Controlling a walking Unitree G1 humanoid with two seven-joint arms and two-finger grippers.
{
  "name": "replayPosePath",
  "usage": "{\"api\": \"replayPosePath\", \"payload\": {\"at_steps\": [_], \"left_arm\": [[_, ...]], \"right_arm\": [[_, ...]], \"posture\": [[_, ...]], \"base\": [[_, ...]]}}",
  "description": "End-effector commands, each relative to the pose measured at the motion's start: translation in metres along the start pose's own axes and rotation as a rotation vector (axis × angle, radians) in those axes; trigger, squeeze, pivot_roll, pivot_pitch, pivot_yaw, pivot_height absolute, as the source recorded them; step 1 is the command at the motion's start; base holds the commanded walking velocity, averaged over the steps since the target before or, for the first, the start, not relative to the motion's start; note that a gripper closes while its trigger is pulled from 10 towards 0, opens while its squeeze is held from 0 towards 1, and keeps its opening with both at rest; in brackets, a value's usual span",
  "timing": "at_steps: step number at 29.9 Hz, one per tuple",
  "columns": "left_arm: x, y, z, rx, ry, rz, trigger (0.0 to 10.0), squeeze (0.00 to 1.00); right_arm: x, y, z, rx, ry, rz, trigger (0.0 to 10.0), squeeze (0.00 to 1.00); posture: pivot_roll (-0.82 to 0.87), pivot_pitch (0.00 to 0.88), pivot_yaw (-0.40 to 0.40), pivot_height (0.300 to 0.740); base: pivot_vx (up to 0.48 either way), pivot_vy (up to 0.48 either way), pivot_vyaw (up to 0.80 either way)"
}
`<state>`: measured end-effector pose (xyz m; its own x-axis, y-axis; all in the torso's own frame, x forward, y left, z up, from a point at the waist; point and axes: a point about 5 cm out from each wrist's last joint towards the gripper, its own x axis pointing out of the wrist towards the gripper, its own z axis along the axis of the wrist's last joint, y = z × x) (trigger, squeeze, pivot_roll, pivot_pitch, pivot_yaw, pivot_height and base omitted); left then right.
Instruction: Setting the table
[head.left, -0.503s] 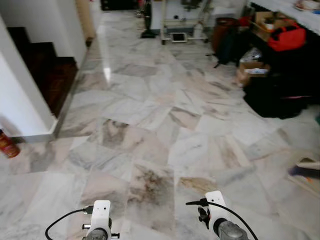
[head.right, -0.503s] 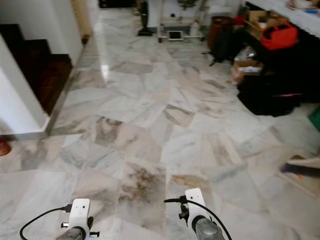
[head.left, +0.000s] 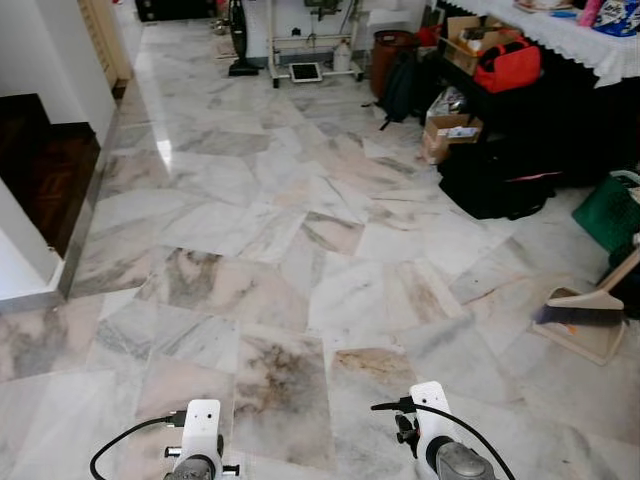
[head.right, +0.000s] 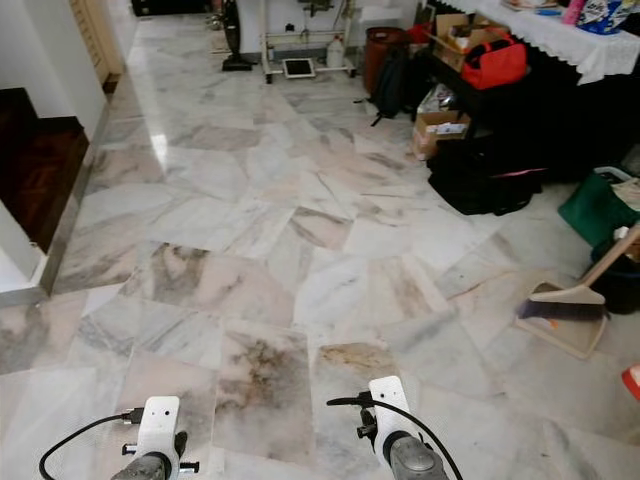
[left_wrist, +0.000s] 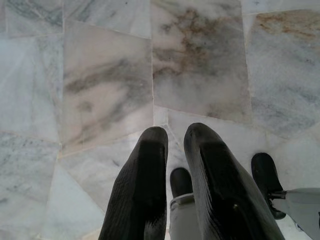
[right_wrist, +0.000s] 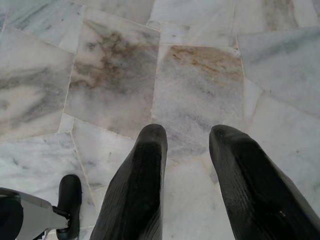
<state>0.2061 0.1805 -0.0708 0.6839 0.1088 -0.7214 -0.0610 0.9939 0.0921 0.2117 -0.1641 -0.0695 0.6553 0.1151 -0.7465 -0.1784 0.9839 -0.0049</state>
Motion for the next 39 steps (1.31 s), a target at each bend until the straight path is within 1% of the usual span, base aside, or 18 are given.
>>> {"api": "replayPosePath", "payload": {"at_steps": [1,15,17,21,23,24,26,34,39], "left_arm": [[0.0008,-0.0006,0.0021,-0.006,0.003,-0.003,10.0,0.00],[0.0006,0.0023,0.0009,-0.010,0.008,0.002,10.0,0.00],[0.0006,0.0023,0.0008,-0.001,0.008,0.000,10.0,0.00],[0.0004,0.0024,-0.0005,0.048,0.017,0.000,10.0,0.00],[0.0004,0.0024,-0.0008,0.049,0.019,0.001,10.0,0.00],[0.0000,0.0033,-0.0023,0.027,0.022,0.003,10.0,0.00],[-0.0002,0.0041,-0.0029,0.023,0.024,0.006,10.0,0.00],[-0.0005,0.0062,-0.0040,0.041,0.027,0.005,10.0,0.00],[-0.0002,0.0030,-0.0025,0.073,0.020,-0.018,10.0,0.00]], "right_arm": [[-0.0007,-0.0010,-0.0025,0.010,0.004,-0.007,10.0,0.00],[-0.0007,-0.0010,-0.0026,0.012,0.005,-0.007,10.0,0.00],[-0.0007,-0.0011,-0.0026,0.010,0.005,-0.007,10.0,0.00],[-0.0011,-0.0018,-0.0038,0.007,0.009,-0.007,10.0,0.00],[-0.0012,-0.0018,-0.0039,0.006,0.010,-0.007,10.0,0.00],[-0.0011,-0.0013,-0.0040,0.003,0.011,-0.004,10.0,0.00],[-0.0010,-0.0011,-0.0038,0.001,0.011,-0.003,10.0,0.00],[-0.0004,-0.0003,-0.0018,-0.005,0.006,0.000,10.0,0.00],[-0.0004,-0.0006,-0.0014,-0.007,0.007,0.000,10.0,0.00]], "posture": [[-0.09,0.000,0.001,0.740],[-0.10,0.000,0.007,0.740],[-0.09,0.000,0.006,0.740],[-0.09,0.000,0.004,0.740],[-0.09,0.000,0.004,0.740],[-0.09,0.000,0.003,0.740],[-0.08,0.000,0.003,0.740],[-0.08,0.000,0.001,0.740],[-0.08,0.000,0.000,0.740]], "base": [[0.000,0.000,-0.80],[0.000,0.000,-0.80],[0.000,0.000,-0.80],[0.000,-0.106,-0.80],[0.000,-0.424,-0.80],[0.000,0.000,-0.80],[0.000,0.000,-0.80],[0.000,0.000,-0.80],[0.000,0.000,-0.80]]}}
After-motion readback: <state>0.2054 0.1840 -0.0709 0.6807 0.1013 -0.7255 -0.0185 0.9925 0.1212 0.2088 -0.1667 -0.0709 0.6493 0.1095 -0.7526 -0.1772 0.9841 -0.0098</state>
